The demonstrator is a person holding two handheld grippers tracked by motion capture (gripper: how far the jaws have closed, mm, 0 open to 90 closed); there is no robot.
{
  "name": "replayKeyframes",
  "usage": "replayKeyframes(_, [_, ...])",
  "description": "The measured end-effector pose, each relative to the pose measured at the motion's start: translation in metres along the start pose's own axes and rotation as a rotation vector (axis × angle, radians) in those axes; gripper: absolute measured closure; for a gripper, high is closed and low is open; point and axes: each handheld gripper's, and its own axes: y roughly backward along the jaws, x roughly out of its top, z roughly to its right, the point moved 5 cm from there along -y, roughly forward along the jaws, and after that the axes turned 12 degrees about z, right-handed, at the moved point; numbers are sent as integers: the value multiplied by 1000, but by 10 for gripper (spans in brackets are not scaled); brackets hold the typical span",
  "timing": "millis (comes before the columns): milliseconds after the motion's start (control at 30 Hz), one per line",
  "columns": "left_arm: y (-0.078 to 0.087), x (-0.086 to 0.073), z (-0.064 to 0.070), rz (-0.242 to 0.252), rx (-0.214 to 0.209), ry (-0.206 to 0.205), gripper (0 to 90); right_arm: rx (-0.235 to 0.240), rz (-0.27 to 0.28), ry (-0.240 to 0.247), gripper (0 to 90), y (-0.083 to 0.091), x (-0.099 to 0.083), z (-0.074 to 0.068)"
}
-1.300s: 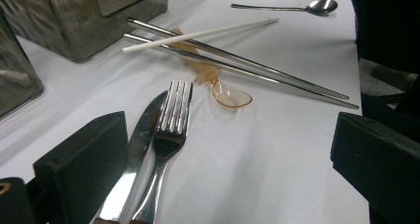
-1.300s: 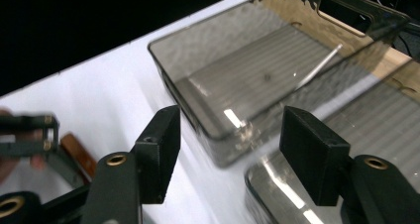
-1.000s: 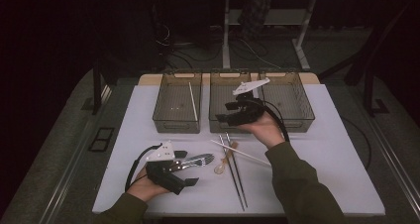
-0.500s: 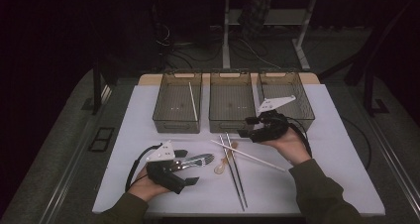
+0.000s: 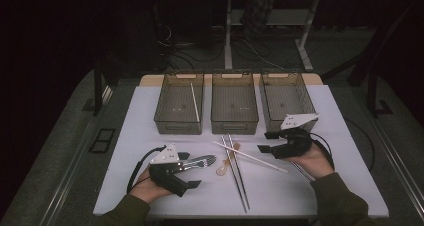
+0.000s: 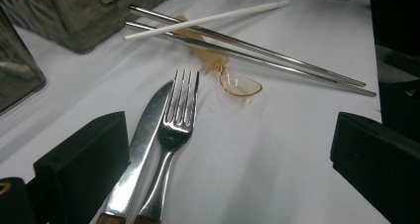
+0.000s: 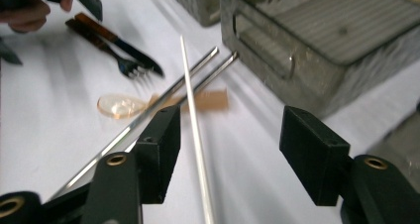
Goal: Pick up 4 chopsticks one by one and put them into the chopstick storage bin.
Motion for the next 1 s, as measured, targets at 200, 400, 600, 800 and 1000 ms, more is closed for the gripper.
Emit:
replayKeyframes(200, [-1,0,0,1,-1,0,5,21,-46,-4,472,10,-17,-4])
replayKeyframes(400, [-2,0,-1,-6,-5,-8,6,40,-132,26,539,6,-35,-4])
replayKeyframes(600, [-1,0,-1,-3,-6,-4,6,45,-182,48,583,-3,-40,-6])
replayKeyframes(800, [-1,0,-1,-6,-6,-7,7,49,-219,66,629,-8,-44,-7])
replayKeyframes(1000, [-2,0,-1,-6,-6,-4,8,51,-259,99,674,-13,-48,-9])
